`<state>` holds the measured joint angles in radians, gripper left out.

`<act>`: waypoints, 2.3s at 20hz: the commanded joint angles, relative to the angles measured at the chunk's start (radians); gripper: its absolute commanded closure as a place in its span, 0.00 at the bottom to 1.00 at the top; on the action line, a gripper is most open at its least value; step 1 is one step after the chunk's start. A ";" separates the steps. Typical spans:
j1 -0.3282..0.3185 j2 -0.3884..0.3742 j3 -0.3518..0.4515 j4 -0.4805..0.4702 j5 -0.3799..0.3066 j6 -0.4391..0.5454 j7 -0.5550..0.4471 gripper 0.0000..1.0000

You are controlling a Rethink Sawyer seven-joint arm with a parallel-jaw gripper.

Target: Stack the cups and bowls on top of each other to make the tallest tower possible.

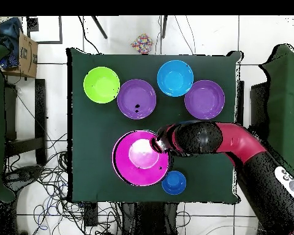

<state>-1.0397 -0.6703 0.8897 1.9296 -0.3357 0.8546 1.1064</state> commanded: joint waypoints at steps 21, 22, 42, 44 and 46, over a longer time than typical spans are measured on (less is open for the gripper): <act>0.100 -0.012 -0.031 -0.042 0.046 0.029 0.079 1.00; 0.100 -0.013 -0.030 -0.043 0.049 0.033 0.077 1.00; 0.119 0.013 -0.049 -0.138 0.064 0.116 0.025 1.00; 0.112 0.015 -0.048 -0.140 0.061 0.118 0.016 1.00; 0.109 0.020 -0.051 -0.149 0.053 0.125 0.005 1.00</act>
<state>-0.9713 -0.6723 0.8818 1.8388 -0.2841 0.8784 1.1064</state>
